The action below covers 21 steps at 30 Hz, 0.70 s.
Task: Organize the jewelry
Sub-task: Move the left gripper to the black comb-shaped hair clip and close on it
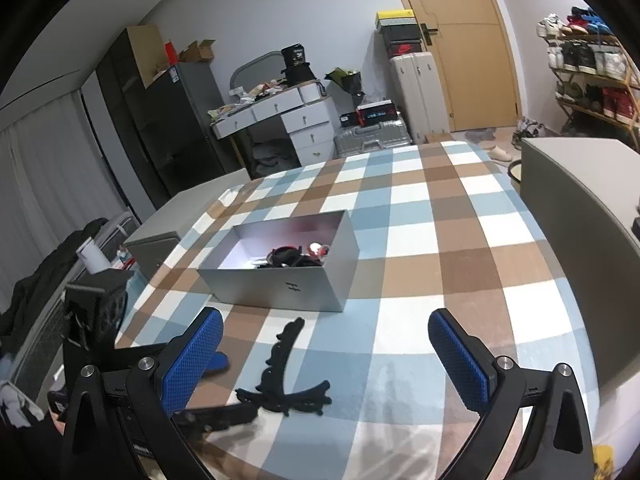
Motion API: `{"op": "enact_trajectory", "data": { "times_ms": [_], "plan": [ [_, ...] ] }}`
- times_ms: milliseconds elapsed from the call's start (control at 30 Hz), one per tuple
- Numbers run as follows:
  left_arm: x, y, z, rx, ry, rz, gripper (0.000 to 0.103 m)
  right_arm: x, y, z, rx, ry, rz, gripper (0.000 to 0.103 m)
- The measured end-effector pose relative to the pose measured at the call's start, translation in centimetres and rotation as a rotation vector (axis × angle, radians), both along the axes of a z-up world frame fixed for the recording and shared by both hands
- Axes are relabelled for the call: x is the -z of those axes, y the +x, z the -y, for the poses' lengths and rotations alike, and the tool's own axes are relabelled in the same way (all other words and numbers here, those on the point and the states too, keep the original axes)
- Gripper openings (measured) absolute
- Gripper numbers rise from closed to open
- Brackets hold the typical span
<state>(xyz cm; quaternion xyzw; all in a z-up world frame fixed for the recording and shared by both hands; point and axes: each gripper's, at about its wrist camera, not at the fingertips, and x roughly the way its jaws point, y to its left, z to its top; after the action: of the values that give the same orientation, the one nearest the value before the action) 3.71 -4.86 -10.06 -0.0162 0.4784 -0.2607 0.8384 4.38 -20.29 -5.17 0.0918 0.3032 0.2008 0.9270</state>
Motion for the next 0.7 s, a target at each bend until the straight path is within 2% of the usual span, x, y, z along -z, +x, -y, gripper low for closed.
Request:
{"op": "enact_trajectory", "data": {
  "times_ms": [100, 300, 333, 433, 467, 500, 567, 700],
  "plan": [
    [0.1, -0.1, 0.7, 0.030, 0.025, 0.018, 0.085, 0.1, 0.1, 0.3, 0.006, 0.002, -0.005, 0.103],
    [0.3, -0.1, 2.4, 0.087, 0.137, 0.065, 0.084, 0.6, 0.2, 0.8, 0.009, 0.016, -0.015, 0.103],
    [0.3, -0.1, 2.7, 0.092, 0.161, 0.073, 0.080, 0.6, 0.2, 0.8, 0.008, 0.018, -0.017, 0.103],
    [0.4, -0.6, 3.2, 0.102, 0.254, 0.119, 0.057, 0.8, 0.2, 0.9, 0.007, 0.018, -0.019, 0.103],
    [0.3, -0.8, 3.2, 0.111, 0.243, 0.112, 0.048, 0.8, 0.2, 0.9, 0.008, 0.019, -0.020, 0.103],
    [0.3, -0.9, 3.2, 0.112, 0.247, 0.113, 0.044, 0.8, 0.2, 1.0, 0.008, 0.021, -0.020, 0.103],
    [0.2, -1.1, 3.3, 0.130, 0.252, 0.112, 0.029, 0.9, 0.2, 1.1, 0.008, 0.023, -0.024, 0.103],
    [0.0, -2.0, 3.6, 0.167, 0.283, 0.127, 0.018, 0.9, 0.1, 1.0, 0.005, 0.029, -0.021, 0.103]
  ]
}}
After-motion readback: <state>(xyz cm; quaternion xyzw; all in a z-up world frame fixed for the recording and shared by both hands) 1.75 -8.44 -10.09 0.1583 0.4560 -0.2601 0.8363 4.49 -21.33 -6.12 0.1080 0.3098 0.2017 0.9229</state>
